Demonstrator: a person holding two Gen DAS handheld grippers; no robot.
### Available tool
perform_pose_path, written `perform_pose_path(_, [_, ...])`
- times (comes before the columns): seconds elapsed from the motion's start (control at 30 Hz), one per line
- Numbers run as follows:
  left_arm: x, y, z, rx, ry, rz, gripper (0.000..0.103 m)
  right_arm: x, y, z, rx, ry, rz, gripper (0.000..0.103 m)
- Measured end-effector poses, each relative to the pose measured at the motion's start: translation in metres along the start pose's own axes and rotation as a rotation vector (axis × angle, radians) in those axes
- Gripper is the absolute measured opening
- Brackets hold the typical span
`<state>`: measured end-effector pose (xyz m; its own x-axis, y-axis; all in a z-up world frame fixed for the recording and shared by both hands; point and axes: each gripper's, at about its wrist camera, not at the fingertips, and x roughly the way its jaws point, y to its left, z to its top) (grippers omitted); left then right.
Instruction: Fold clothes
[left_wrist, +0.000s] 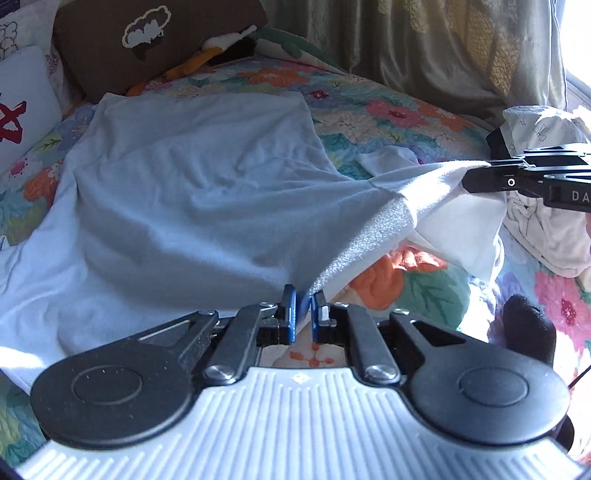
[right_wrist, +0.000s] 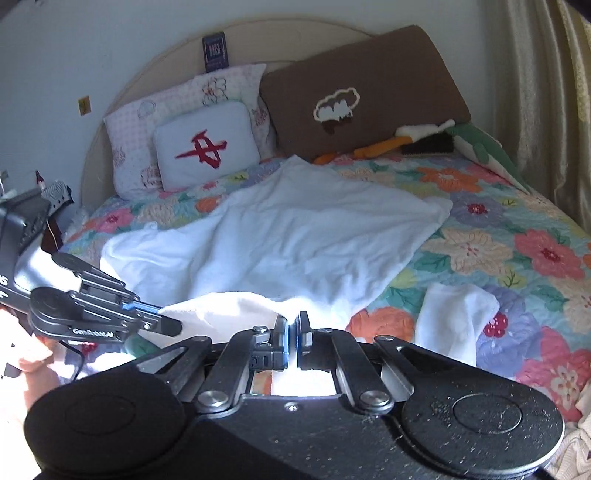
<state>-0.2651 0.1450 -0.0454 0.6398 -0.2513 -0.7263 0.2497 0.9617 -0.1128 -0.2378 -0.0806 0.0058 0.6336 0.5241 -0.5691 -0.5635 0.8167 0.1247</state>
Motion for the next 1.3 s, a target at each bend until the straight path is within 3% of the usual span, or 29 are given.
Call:
perform_pose_path(0.13, [0.015,0.009,0.0,-0.016,0.043,0.1,0.027,0.04,0.006,0.007,-0.168,0.06,-0.235,0.003])
perform_pose_path(0.17, [0.02,0.008,-0.002,-0.003,0.058,0.12,0.029,0.057,-0.002,0.009,-0.151,0.09,-0.245,0.003])
perform_pose_path(0.23, [0.026,0.004,-0.005,0.026,0.067,0.131,0.034,0.079,-0.022,0.016,-0.022,0.113,-0.176,0.003])
perform_pose_path(0.27, [0.027,0.0,-0.005,0.042,0.065,0.131,0.041,0.089,-0.032,0.02,0.047,0.126,-0.143,0.003])
perform_pose_path(0.37, [0.026,-0.017,-0.006,0.107,0.042,0.115,0.047,0.116,-0.055,0.029,0.178,0.161,-0.125,0.004])
perform_pose_path(0.47, [0.034,-0.035,-0.005,0.181,0.029,0.097,0.047,0.133,-0.063,0.035,0.183,0.192,-0.132,0.005])
perform_pose_path(0.63, [0.075,-0.048,0.004,0.28,0.086,0.148,0.047,0.145,-0.064,0.037,0.129,0.235,-0.127,0.009])
perform_pose_path(0.7, [0.092,-0.047,0.003,0.285,0.124,0.134,0.051,0.139,-0.07,0.035,0.166,0.228,-0.109,0.017])
perform_pose_path(0.77, [0.109,-0.047,0.0,0.303,0.184,0.13,0.071,0.126,-0.08,0.032,0.238,0.22,-0.074,0.029])
perform_pose_path(0.83, [0.114,-0.045,-0.001,0.291,0.196,0.127,0.075,0.11,-0.091,0.026,0.32,0.21,-0.032,0.036])
perform_pose_path(0.9, [0.115,-0.042,-0.001,0.268,0.188,0.124,0.069,0.092,-0.097,0.017,0.381,0.196,0.016,0.04])
perform_pose_path(0.97, [0.115,-0.037,0.0,0.232,0.185,0.126,0.015,0.077,-0.096,0.006,0.387,0.201,0.066,0.046])
perform_pose_path(1.0, [0.112,-0.033,0.002,0.196,0.185,0.132,0.008,0.071,-0.093,0.001,0.379,0.202,0.083,0.055])
perform_pose_path(1.13, [0.086,-0.022,0.006,0.107,0.131,0.143,0.007,0.051,-0.07,-0.023,0.23,0.213,0.094,0.068])
perform_pose_path(1.23, [0.055,-0.022,0.004,0.098,0.093,0.167,0.007,0.054,-0.039,-0.044,-0.046,0.265,-0.005,0.07])
perform_pose_path(1.27, [0.042,-0.02,0.004,0.098,0.078,0.171,0.006,0.056,-0.029,-0.052,-0.141,0.255,-0.063,0.062])
perform_pose_path(1.3, [0.03,-0.018,0.005,0.102,0.065,0.177,0.006,0.055,-0.024,-0.056,-0.2,0.245,-0.107,0.023])
